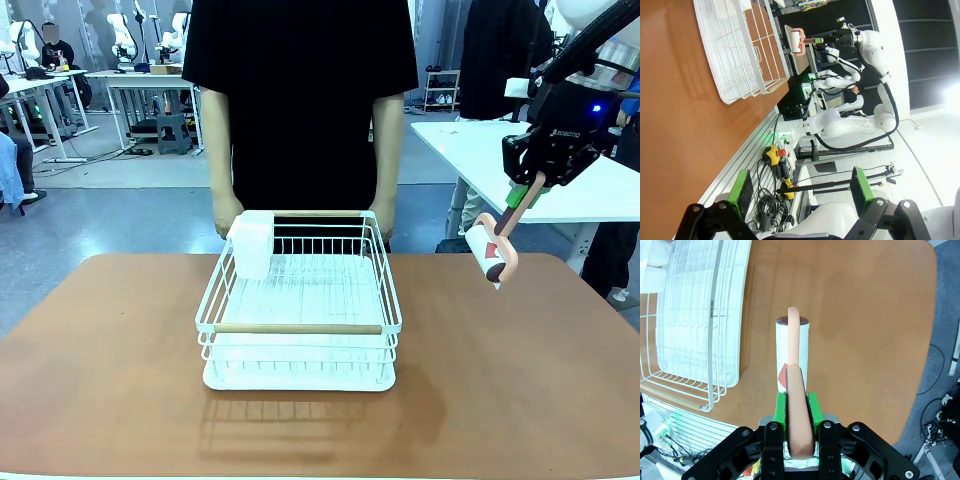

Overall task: Clean the table.
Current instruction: Place the Lint Roller down when the Dish drying rack is positioned in the middle of the table.

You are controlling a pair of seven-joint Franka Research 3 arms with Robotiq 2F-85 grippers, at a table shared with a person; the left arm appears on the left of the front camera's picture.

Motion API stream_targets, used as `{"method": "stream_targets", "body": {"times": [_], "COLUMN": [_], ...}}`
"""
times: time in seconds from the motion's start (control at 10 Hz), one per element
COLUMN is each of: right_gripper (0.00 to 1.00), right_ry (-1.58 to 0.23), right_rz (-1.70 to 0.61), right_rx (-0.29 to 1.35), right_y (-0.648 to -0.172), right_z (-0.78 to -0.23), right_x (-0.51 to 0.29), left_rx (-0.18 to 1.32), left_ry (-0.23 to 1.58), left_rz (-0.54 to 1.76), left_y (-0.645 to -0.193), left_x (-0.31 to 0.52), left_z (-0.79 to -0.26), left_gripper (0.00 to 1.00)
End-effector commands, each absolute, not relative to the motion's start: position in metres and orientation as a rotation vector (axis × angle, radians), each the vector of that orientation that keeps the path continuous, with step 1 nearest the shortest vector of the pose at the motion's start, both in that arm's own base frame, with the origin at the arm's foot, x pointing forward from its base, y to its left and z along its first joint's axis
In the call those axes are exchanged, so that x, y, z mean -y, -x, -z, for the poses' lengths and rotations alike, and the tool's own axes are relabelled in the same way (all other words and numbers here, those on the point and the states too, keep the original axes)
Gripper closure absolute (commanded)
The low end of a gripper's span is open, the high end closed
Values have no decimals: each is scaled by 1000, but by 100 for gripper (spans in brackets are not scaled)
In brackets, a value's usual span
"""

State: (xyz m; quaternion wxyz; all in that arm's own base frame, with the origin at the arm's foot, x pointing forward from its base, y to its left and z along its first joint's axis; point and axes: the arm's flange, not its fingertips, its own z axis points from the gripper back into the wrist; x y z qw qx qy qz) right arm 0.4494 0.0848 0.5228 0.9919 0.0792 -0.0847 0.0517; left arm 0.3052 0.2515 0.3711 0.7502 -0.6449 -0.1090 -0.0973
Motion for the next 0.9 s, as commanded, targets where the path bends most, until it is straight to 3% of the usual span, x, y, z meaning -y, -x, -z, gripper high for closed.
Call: {"method": "stream_targets", "body": {"times": [0.0, 0.3, 0.5, 0.8], "right_gripper": [78, 78, 78, 78], "right_ry": [-156, -159, -168, -277], "right_rz": [-108, -104, 308, 772], "right_rx": [174, 170, 98, 116], "right_y": [-448, -449, -464, -460], "right_z": [-526, -523, -512, -495], "right_x": [-86, -85, -78, -56], "left_rx": [244, 244, 244, 244], "left_ry": [1403, 1403, 1403, 1403], "left_rz": [209, 209, 209, 209], "left_y": [-304, -304, -304, -304], "left_x": [-254, -254, -254, -254], "left_z": [-371, -371, -371, -371], "left_gripper": [0, 0, 0, 0]}}
